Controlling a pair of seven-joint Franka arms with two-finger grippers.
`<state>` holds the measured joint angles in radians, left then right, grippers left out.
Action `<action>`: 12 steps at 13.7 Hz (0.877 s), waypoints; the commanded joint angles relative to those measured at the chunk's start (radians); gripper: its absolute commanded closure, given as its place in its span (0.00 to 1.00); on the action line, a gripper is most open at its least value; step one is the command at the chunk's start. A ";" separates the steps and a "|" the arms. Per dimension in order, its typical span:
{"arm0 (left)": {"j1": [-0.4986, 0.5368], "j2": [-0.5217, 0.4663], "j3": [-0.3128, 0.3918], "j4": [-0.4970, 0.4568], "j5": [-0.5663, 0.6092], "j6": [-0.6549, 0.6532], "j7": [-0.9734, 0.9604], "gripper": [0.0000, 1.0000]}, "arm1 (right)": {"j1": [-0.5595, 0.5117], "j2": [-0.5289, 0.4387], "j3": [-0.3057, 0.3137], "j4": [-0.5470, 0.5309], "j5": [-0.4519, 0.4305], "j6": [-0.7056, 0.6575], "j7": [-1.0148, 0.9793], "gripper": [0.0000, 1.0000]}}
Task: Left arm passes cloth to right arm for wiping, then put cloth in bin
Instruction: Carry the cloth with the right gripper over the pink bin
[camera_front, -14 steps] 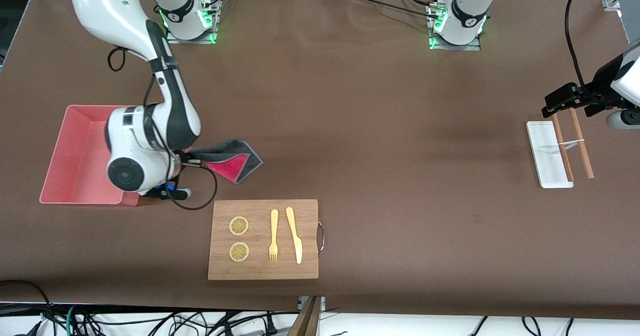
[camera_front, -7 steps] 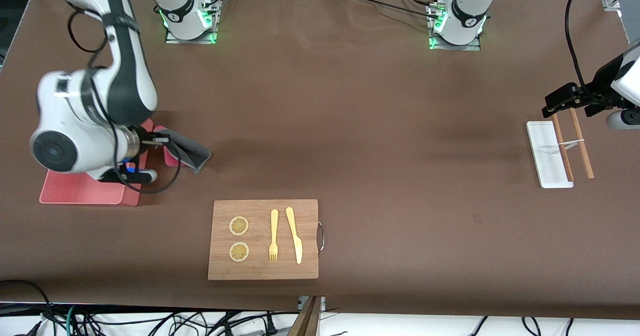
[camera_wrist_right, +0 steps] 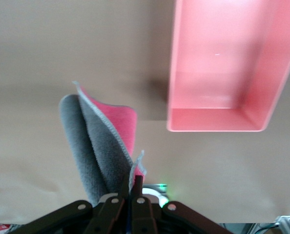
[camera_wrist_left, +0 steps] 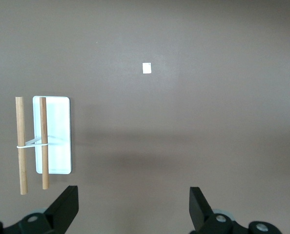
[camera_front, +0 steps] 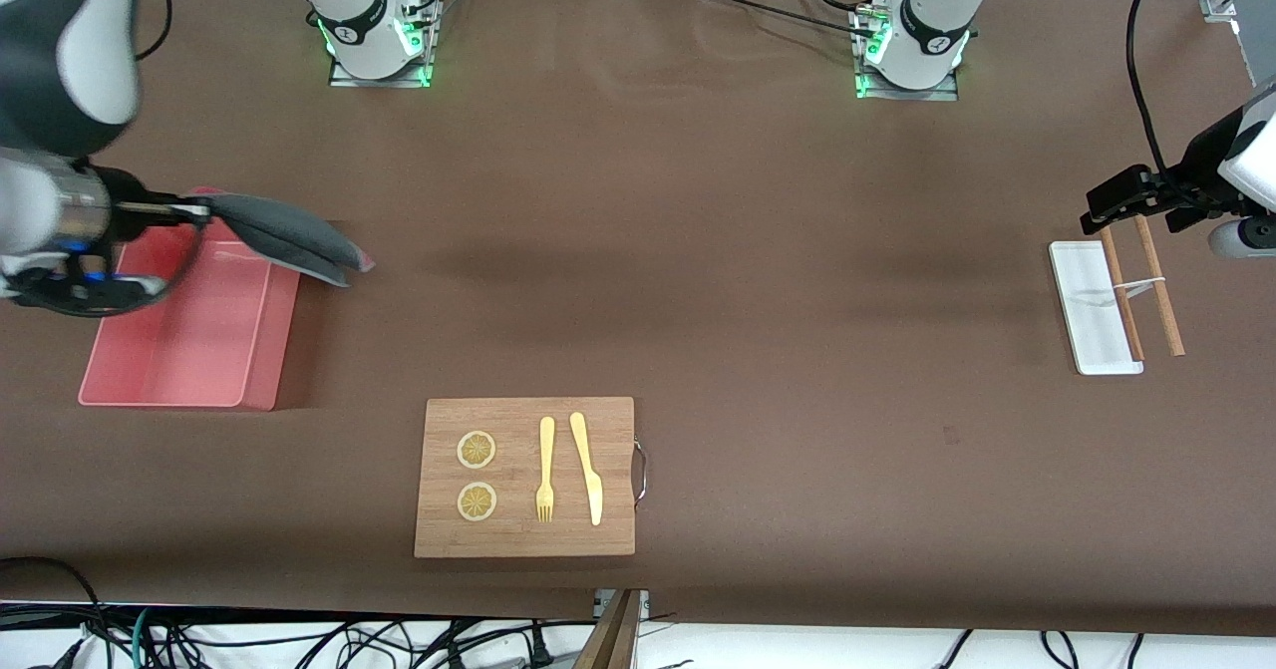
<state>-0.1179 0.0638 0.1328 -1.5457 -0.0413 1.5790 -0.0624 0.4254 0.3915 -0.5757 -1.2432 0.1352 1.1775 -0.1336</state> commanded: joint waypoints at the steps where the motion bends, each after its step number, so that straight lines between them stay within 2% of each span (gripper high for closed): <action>1: 0.003 0.013 -0.002 0.030 0.018 -0.020 0.000 0.00 | -0.006 0.018 -0.093 0.028 -0.031 -0.027 -0.157 1.00; 4: 0.003 0.013 -0.004 0.030 0.018 -0.020 0.000 0.00 | -0.083 0.041 -0.099 0.015 -0.094 -0.009 -0.273 1.00; 7: 0.003 0.013 -0.004 0.029 0.018 -0.022 0.000 0.00 | -0.123 0.075 -0.098 -0.039 -0.098 0.077 -0.320 1.00; 12: 0.003 0.013 -0.004 0.029 0.018 -0.022 0.000 0.00 | -0.141 0.148 -0.098 -0.080 -0.100 0.123 -0.336 1.00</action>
<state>-0.1179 0.0644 0.1325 -1.5457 -0.0413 1.5779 -0.0624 0.2959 0.5265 -0.6762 -1.3102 0.0541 1.2867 -0.4402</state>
